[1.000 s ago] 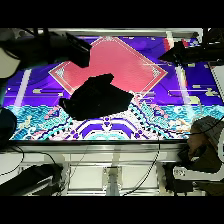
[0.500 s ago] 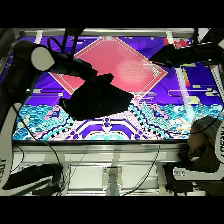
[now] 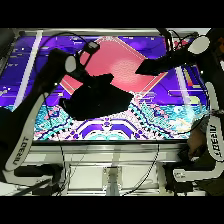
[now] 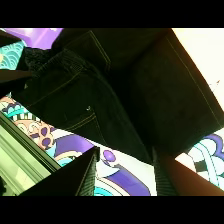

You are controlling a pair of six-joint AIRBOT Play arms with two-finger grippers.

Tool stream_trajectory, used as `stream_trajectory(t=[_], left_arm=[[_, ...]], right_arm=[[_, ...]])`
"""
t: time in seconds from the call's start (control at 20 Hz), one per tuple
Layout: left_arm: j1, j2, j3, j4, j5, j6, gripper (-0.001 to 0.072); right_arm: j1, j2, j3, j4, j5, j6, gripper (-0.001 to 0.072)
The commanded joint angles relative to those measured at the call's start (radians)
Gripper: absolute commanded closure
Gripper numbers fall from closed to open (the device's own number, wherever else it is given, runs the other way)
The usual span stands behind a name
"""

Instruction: Fold the clothes and pants, and hang the long-sleeved shirts on hangers.

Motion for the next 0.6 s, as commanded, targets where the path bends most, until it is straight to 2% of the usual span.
stream_trajectory(t=[0.0, 0.15, 0.3, 0.35, 0.55], left_arm=[[0.008, -0.084, 0.0, 0.025, -0.054, 0.034, 0.0207], [0.018, -0.113, 0.0, 0.027, -0.059, 0.129, 0.0231], [0.06, -0.114, 0.0, 0.026, -0.037, 0.15, 0.0231], [0.08, -0.114, 0.0, 0.018, -0.036, 0.153, 0.0254], [0.147, -0.114, 0.0, -0.181, -0.036, 0.282, 0.0273]], right_arm=[[0.002, 0.001, 0.001, -0.023, 0.016, -0.001, 0.0324], [0.002, 0.001, 0.001, -0.022, 0.02, -0.001, 0.0324], [0.002, 0.001, 0.001, -0.021, 0.027, -0.001, 0.0324], [0.002, 0.001, 0.001, -0.021, 0.028, -0.001, 0.0324], [0.002, 0.001, 0.001, -0.021, 0.029, -0.001, 0.0323]])
